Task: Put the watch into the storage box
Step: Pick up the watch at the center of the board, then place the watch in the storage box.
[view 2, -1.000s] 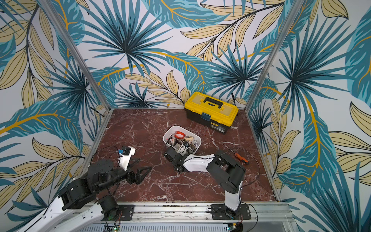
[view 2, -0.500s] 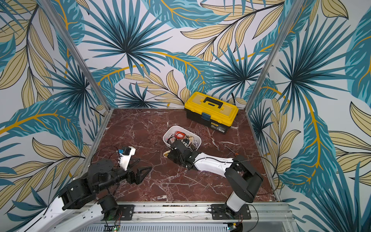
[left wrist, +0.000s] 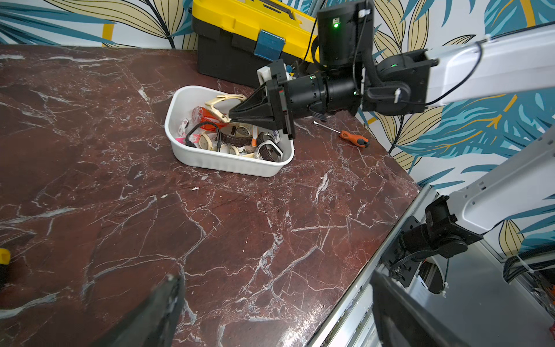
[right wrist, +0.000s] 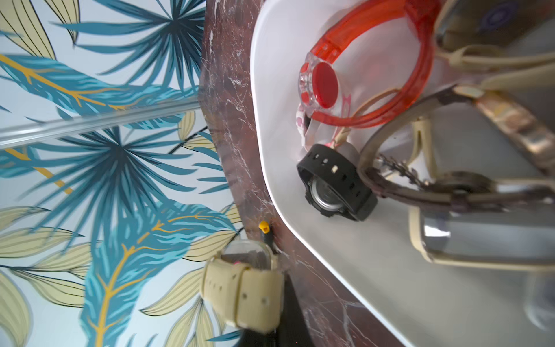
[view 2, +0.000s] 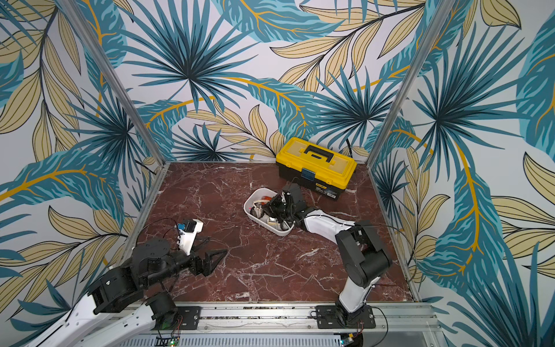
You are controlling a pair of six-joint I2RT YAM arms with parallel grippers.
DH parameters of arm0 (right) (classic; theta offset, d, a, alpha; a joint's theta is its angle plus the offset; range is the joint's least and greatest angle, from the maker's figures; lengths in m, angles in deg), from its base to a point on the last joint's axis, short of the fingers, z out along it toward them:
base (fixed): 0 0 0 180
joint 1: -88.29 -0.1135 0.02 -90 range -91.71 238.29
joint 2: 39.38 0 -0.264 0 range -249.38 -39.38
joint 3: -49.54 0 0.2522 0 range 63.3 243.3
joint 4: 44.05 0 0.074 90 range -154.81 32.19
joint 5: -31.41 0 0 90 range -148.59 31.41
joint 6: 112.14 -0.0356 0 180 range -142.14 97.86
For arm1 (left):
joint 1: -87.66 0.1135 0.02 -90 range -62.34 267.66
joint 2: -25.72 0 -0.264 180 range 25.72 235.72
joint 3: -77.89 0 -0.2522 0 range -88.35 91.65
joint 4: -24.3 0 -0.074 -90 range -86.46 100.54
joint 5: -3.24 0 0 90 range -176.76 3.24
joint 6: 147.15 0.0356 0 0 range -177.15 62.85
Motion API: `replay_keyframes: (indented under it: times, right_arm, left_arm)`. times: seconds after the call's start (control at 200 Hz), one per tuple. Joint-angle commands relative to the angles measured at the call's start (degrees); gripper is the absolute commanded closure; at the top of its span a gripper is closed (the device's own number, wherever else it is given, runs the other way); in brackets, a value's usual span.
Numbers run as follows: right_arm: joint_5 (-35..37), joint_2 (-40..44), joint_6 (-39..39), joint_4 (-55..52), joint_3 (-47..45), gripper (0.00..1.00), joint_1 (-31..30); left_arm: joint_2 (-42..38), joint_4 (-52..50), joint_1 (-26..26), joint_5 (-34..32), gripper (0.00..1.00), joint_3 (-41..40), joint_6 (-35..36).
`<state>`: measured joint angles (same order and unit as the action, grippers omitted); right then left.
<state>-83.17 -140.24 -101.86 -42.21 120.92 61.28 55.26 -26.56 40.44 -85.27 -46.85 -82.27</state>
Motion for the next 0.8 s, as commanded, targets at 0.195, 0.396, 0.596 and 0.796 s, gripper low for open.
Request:
replay_keyframes:
  times: [0.195, 0.396, 0.596, 0.796]
  right_arm:
    - [-2.05, -8.85, -16.42, 26.03, -5.80, 1.00, 1.61]
    - [-0.83, -11.74, -21.08, 34.20, -7.73, 1.00, 2.21]
    - [1.66, -12.50, -24.10, 38.82, -10.37, 1.00, 2.75]
    - [4.92, -10.91, -24.34, 36.67, -12.36, 1.00, 3.30]
  left_arm:
    - [0.34, 0.54, -0.24, -0.13, 0.00, -0.80, 0.28]
    - [0.52, 0.68, -0.24, -0.09, 0.00, -0.89, 0.31]
    - [0.67, 0.72, -0.33, -0.02, 0.00, -0.89, 0.33]
    - [0.69, 0.72, -0.33, 0.00, 0.00, -0.89, 0.34]
